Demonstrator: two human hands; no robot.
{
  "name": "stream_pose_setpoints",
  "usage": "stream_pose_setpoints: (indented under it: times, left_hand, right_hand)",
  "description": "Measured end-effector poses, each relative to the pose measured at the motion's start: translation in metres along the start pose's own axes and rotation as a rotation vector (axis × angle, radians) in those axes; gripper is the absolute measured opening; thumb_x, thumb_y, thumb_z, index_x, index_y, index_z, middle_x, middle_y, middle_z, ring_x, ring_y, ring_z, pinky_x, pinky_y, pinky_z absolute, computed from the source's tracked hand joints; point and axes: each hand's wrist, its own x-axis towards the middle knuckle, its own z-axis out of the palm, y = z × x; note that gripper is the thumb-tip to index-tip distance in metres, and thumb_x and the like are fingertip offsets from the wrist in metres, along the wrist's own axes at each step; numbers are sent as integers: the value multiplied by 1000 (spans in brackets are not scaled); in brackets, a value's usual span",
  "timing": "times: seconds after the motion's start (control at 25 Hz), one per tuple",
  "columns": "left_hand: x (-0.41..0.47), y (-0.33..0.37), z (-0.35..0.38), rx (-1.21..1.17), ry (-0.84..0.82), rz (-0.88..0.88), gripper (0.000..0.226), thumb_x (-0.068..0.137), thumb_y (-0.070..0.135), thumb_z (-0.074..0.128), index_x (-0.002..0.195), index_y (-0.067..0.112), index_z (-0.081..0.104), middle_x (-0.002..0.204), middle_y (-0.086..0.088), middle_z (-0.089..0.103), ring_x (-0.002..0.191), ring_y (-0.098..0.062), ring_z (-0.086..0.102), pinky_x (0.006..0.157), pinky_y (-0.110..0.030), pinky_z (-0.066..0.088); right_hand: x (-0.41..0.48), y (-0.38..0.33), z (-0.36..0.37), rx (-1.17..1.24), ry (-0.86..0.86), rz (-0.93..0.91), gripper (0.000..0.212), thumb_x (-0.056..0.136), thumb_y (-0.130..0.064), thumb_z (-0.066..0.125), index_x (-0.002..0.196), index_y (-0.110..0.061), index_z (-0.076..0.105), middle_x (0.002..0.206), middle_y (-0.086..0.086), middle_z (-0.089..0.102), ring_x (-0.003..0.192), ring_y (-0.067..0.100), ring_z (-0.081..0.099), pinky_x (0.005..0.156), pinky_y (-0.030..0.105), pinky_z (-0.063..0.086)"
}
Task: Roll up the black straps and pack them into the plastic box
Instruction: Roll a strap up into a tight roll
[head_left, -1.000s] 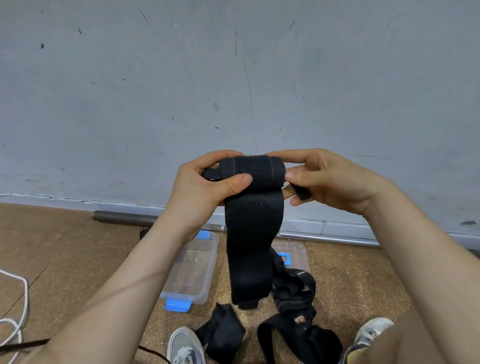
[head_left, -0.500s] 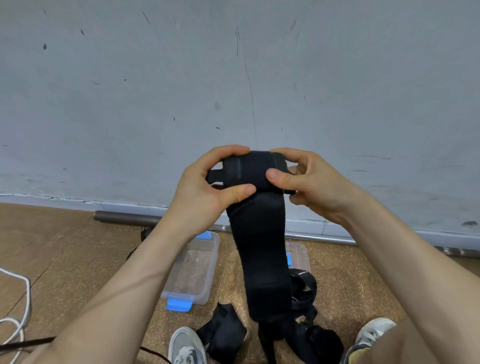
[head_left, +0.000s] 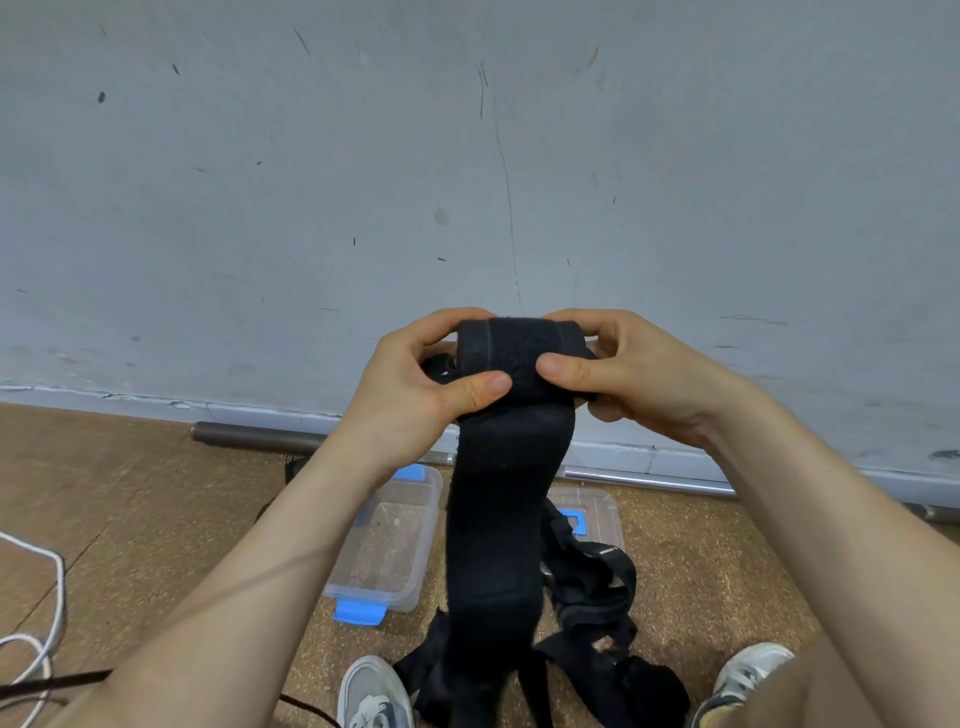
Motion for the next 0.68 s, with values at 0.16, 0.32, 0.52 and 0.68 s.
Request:
stream_pose_setpoints:
  times: [0.16,0.32,0.52,0.68]
  left_hand:
    - [1,1,-5,-71,-95,-117,40,76,32,78,114,25,68,106,-8,73,101,-25,70,81,-39,60]
    - [0,4,-6,-80,-66,-112,36,73,30,83,105,20,72,100,-5,75,98,-25,71,77,-38,60]
    - [-4,2,0,29,-113,17,36,69,11,81,103,20,71,94,3,74,94,-12,68,80,-28,57]
    - [-4,0,-5,25,-112,-17,49,69,14,86,113,25,68,105,-3,71,95,-21,69,82,-30,57]
  right_hand:
    - [-1,1,2,0,71,-93,40,78,-24,75,115,-14,65,78,-2,65,67,10,59,52,18,44]
    - [-3,-1,10,-94,79,-178,35,86,-15,72,119,-13,63,91,3,69,80,9,67,66,22,56]
    - [-9,-9,-4,-176,-120,84,37,90,-57,52,101,-27,69,72,-13,66,63,9,61,49,23,29]
    - [-4,-1,-2,-176,-44,23,37,83,-49,64,111,-24,70,77,-8,65,69,10,56,52,19,32]
